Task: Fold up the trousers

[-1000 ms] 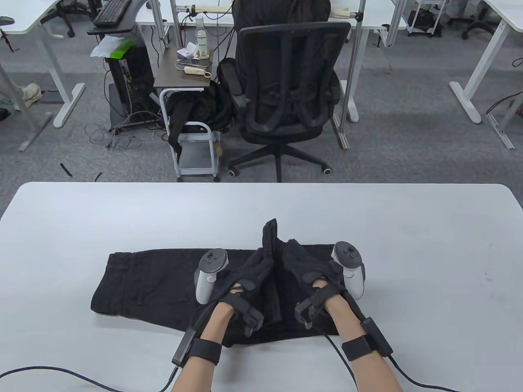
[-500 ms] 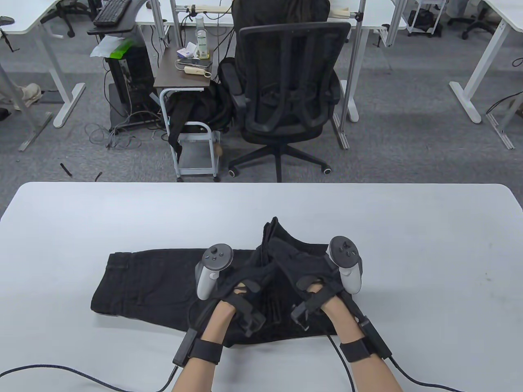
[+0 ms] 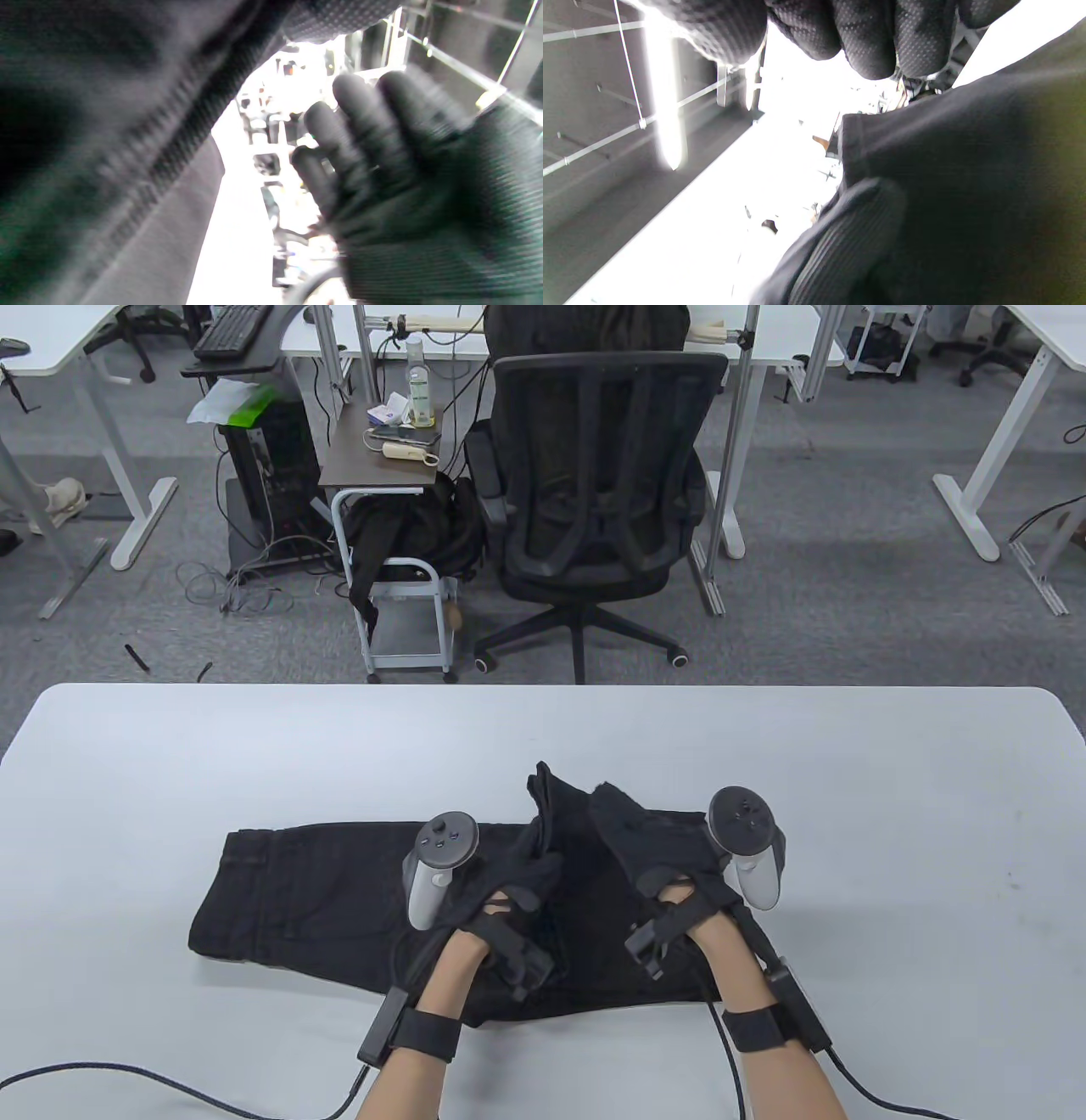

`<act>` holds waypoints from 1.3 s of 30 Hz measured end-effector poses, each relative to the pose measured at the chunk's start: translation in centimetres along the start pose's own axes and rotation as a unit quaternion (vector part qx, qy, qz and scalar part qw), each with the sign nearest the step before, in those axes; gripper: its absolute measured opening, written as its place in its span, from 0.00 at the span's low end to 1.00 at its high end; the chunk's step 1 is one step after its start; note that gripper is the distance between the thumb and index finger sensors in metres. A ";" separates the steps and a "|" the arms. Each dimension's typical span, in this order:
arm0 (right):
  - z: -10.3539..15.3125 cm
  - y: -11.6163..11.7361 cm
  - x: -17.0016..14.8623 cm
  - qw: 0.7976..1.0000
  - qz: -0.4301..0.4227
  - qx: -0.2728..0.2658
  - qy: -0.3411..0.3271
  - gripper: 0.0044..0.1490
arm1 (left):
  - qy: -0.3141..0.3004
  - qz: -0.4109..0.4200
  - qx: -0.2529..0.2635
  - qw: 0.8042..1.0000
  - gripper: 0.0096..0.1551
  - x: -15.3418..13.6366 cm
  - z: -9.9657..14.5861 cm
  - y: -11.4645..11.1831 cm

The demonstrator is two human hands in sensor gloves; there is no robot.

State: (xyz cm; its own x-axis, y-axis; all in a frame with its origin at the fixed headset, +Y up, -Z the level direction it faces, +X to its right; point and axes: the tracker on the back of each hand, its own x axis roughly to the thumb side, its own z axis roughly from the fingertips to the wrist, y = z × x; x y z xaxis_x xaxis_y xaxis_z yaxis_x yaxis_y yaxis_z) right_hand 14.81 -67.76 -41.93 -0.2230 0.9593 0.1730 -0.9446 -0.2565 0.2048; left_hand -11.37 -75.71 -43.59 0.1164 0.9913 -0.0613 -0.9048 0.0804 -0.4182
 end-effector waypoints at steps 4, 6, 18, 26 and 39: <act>0.3 -1.8 -0.4 1.000 -0.024 -0.019 0.006 0.43 | -0.043 0.022 0.011 0.999 0.40 2.2 0.9 1.1; 0.2 -2.2 -0.6 0.999 -0.035 -0.025 0.007 0.43 | -0.073 0.015 0.023 0.997 0.40 4.1 1.7 1.6; -0.3 -0.9 -0.7 0.999 -0.033 0.012 0.004 0.43 | -0.091 -0.151 0.168 0.970 0.40 10.2 8.0 7.1; -0.5 -0.5 -0.7 0.999 -0.033 0.031 -0.001 0.43 | 0.000 -0.208 0.239 0.948 0.40 11.2 11.0 14.3; -0.8 -0.1 -1.6 0.999 -0.026 0.044 0.015 0.43 | 0.221 -0.272 0.283 0.892 0.39 2.9 11.6 23.6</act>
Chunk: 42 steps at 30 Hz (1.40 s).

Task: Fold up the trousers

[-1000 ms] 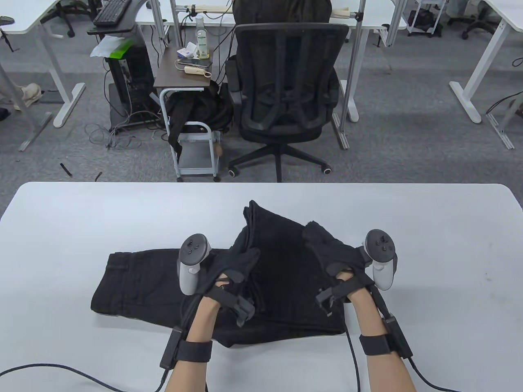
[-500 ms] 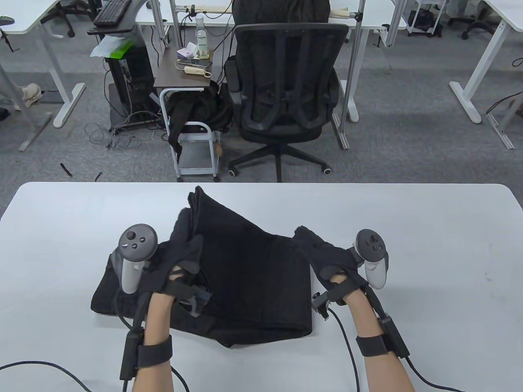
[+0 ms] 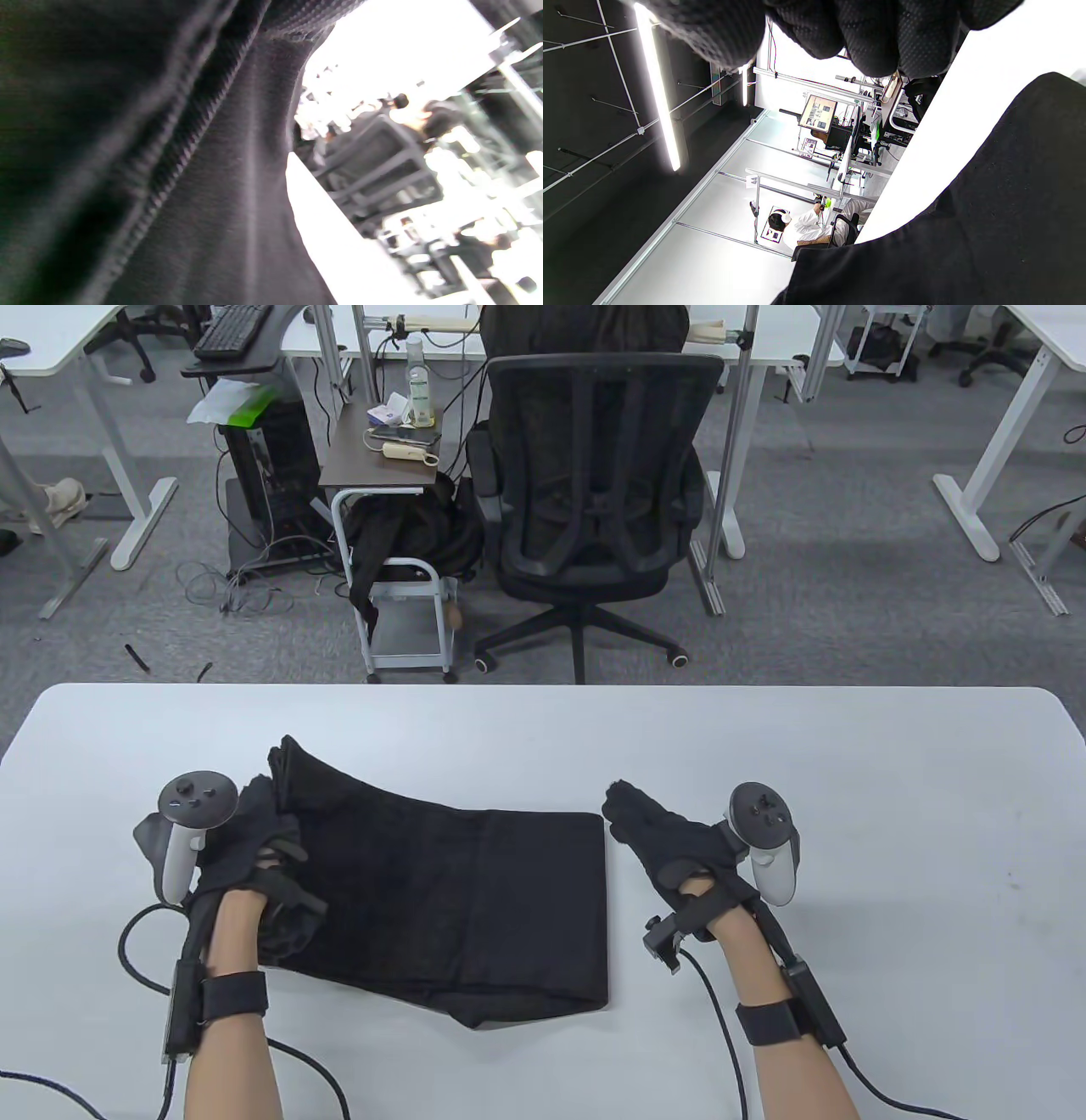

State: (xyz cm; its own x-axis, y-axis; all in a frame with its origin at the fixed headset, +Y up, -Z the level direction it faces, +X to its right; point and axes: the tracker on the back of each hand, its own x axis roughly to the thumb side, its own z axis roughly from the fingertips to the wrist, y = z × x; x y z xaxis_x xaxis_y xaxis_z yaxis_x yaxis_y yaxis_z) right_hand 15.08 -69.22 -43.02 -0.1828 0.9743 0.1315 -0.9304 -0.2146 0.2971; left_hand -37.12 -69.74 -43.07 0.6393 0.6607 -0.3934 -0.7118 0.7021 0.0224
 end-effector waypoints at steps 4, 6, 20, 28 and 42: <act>-0.1 0.1 -0.2 1.000 0.002 0.000 0.002 0.43 | 0.034 -0.048 0.000 0.998 0.39 -1.7 -1.2 -0.2; -0.1 0.1 -0.3 1.000 0.003 0.002 0.004 0.44 | 0.047 -0.063 0.000 0.997 0.40 -2.3 -1.5 -0.2; -0.5 1.0 -0.8 1.000 0.017 0.020 0.015 0.44 | -0.015 -0.082 0.081 0.993 0.41 -0.1 0.0 1.3; -0.5 1.0 -1.3 0.999 0.037 -0.009 0.018 0.47 | -0.122 -0.060 0.039 0.990 0.42 6.8 1.3 -4.8; -0.9 0.2 -5.3 0.992 0.060 -0.037 0.102 0.52 | -0.197 -0.025 -0.043 0.979 0.40 9.6 4.0 -16.9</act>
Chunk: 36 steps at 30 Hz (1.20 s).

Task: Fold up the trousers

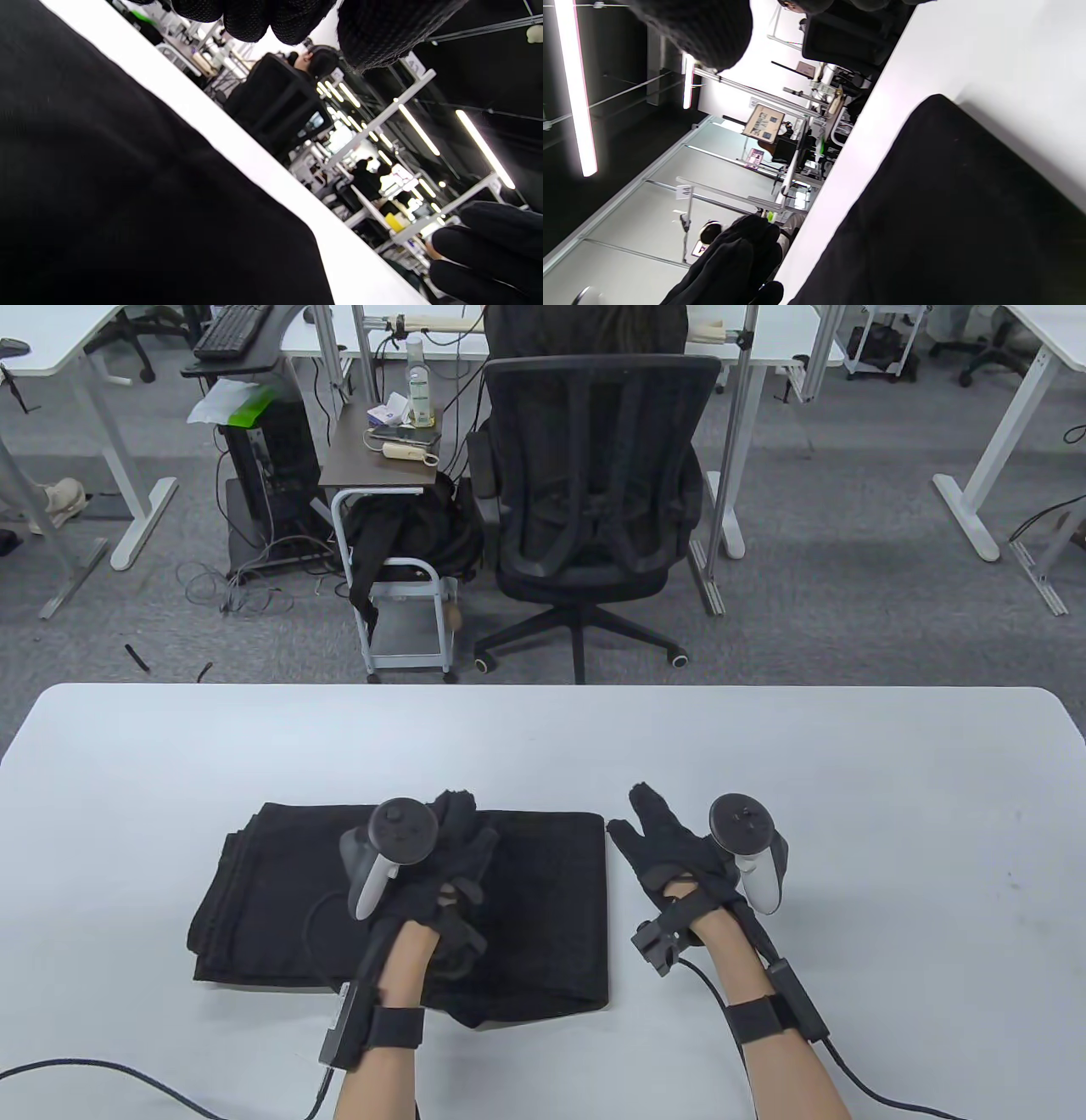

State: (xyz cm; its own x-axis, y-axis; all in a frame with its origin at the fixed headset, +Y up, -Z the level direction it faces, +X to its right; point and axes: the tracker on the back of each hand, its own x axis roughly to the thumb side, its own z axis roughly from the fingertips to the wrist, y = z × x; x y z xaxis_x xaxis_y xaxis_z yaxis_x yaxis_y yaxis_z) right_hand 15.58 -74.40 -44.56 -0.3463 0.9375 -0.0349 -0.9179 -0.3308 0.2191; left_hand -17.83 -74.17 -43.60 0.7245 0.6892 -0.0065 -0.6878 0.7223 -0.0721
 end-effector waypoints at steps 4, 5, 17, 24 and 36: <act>-0.3 0.1 -1.2 1.000 0.010 -0.001 0.025 0.52 | 0.007 -0.005 -0.008 1.000 0.39 -1.1 -0.2 -0.9; -0.5 0.2 -1.5 0.999 0.015 -0.001 0.034 0.52 | 0.010 -0.003 -0.010 1.000 0.39 -1.3 -0.2 -1.0; -1.0 3.1 -2.6 0.982 0.163 0.000 0.098 0.52 | 0.006 -0.021 -0.006 1.000 0.39 -2.2 -0.4 -2.1; -0.8 6.3 -2.0 0.904 0.409 -0.001 0.125 0.50 | 0.003 -0.022 -0.014 1.000 0.39 -2.5 -0.7 -2.5; -0.8 8.3 -2.0 0.939 0.328 -0.019 0.106 0.46 | -0.008 -0.003 -0.006 1.000 0.39 -2.3 -1.0 -1.9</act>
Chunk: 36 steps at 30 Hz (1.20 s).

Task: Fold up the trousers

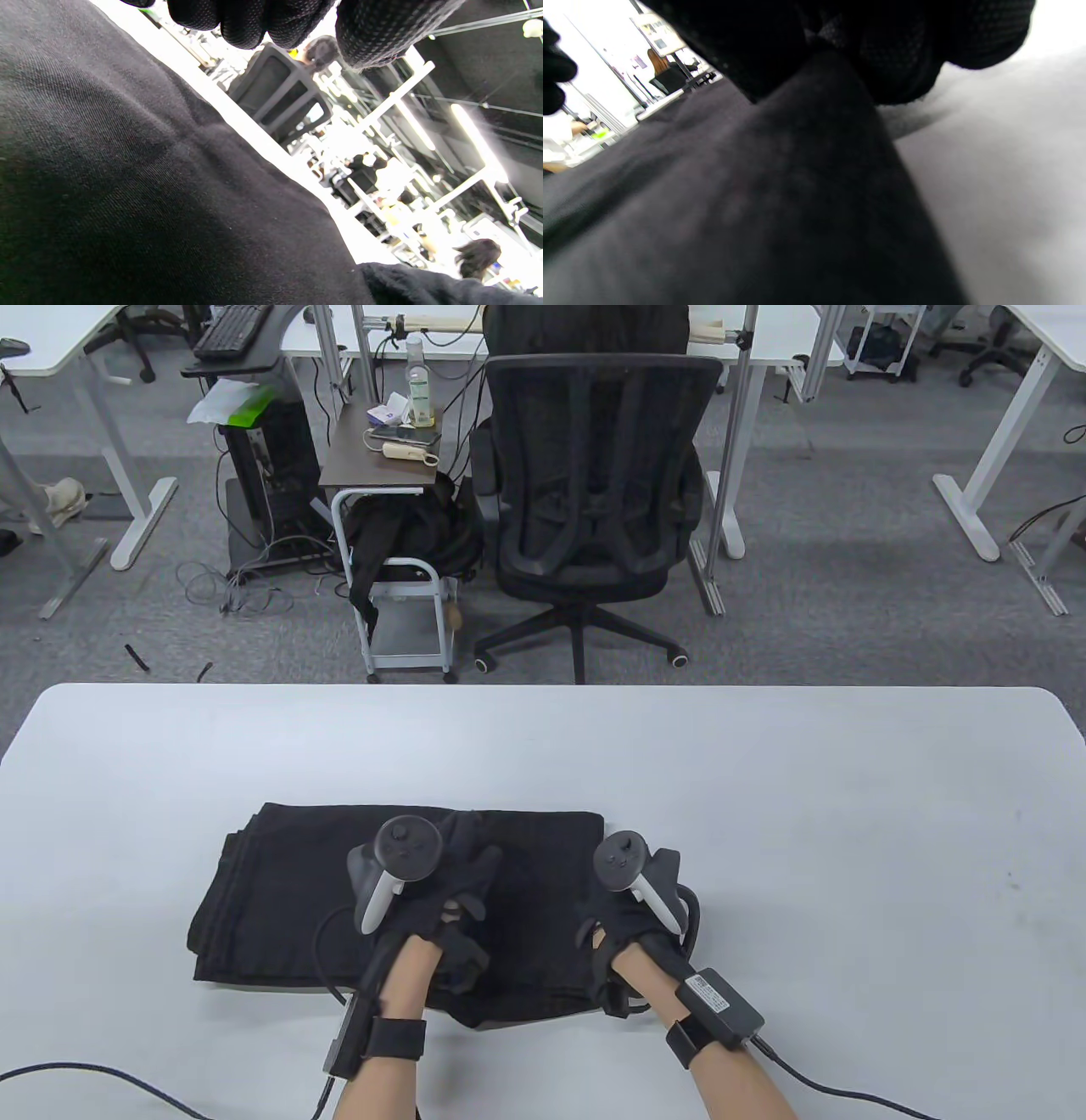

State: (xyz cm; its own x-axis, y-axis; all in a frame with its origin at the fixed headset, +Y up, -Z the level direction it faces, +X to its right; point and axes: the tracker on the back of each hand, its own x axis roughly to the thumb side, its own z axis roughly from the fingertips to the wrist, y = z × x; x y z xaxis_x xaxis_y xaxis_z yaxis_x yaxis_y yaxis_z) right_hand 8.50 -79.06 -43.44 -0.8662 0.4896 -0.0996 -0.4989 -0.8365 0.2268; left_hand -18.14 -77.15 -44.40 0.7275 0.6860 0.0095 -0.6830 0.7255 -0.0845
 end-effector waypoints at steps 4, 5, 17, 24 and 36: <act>0.3 -2.2 -0.5 0.997 -0.073 -0.018 -0.022 0.45 | -0.011 -0.029 0.004 1.000 0.39 1.0 0.2 0.0; 0.4 -3.0 -0.7 0.996 -0.075 -0.028 -0.025 0.45 | -0.014 -0.037 0.002 0.999 0.39 1.2 0.2 -0.1; 4.0 -19.4 -10.2 0.988 -0.059 -0.124 0.073 0.43 | -0.040 -0.054 0.005 0.998 0.39 3.4 0.7 0.1; 7.2 -24.6 -8.9 0.984 -0.051 -0.158 0.060 0.42 | -0.037 -0.040 0.002 0.999 0.39 3.0 0.4 0.1; 4.9 -15.0 3.6 0.993 -0.058 -0.087 -0.058 0.41 | -0.031 -0.027 -0.006 0.999 0.39 2.5 0.3 -0.3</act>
State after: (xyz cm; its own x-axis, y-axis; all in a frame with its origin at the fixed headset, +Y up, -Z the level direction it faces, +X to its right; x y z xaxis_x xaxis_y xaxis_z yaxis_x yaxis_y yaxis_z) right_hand 13.01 -63.56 -42.43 -0.7986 0.6018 -0.0004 -0.6012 -0.7977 0.0481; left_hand -16.16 -75.59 -44.03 0.7579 0.6478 0.0765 -0.6414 0.7615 -0.0939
